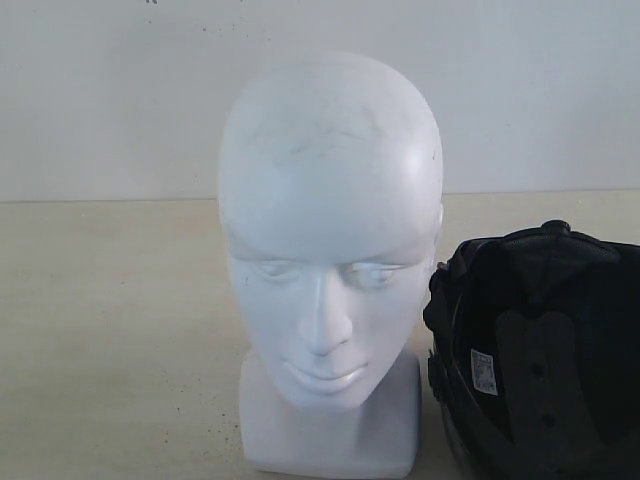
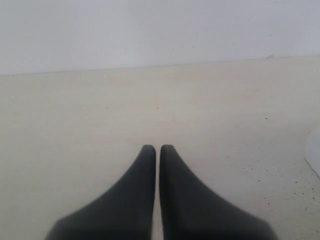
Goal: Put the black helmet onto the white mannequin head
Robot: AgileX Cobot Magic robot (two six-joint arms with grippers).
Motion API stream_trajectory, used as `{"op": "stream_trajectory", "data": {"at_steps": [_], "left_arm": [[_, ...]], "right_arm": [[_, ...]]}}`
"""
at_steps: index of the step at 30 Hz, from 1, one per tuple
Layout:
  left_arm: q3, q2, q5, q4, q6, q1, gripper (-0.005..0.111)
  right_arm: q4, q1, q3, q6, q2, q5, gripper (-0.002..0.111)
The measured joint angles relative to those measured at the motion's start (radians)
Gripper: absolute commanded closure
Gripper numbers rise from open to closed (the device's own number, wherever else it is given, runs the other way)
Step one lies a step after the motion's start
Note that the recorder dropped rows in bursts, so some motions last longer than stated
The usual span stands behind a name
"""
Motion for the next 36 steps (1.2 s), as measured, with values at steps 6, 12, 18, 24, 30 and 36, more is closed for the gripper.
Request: {"op": "stream_trajectory", "data": {"at_steps": [6,12,18,24,30,36], "left_arm": [[0.0,0.0,0.0,0.0,0.0,0.0,0.102],[0.0,0.0,0.0,0.0,0.0,0.0,0.102],[0.0,0.0,0.0,0.0,0.0,0.0,0.102],[0.0,0.0,0.0,0.0,0.0,0.0,0.102],[0.0,0.0,0.0,0.0,0.0,0.0,0.102],[0.0,0.0,0.0,0.0,0.0,0.0,0.102]], "right_arm": [[-0.025,0.118,-0.008,-0.038,0.102,-0.081,0.045],[-0.037,0.238,-0.032,-0.019,0.127,-0.217,0.034],[-0.102,0.263,-0.032,0.062,0.196,-0.367,0.034],[-0.122,0.265,-0.032,0.104,0.285,-0.469,0.034],[-0.142,0.289,-0.032,0.114,0.338,-0.505,0.034],[-0.219,0.294,-0.032,0.154,0.377,-0.497,0.034]]}}
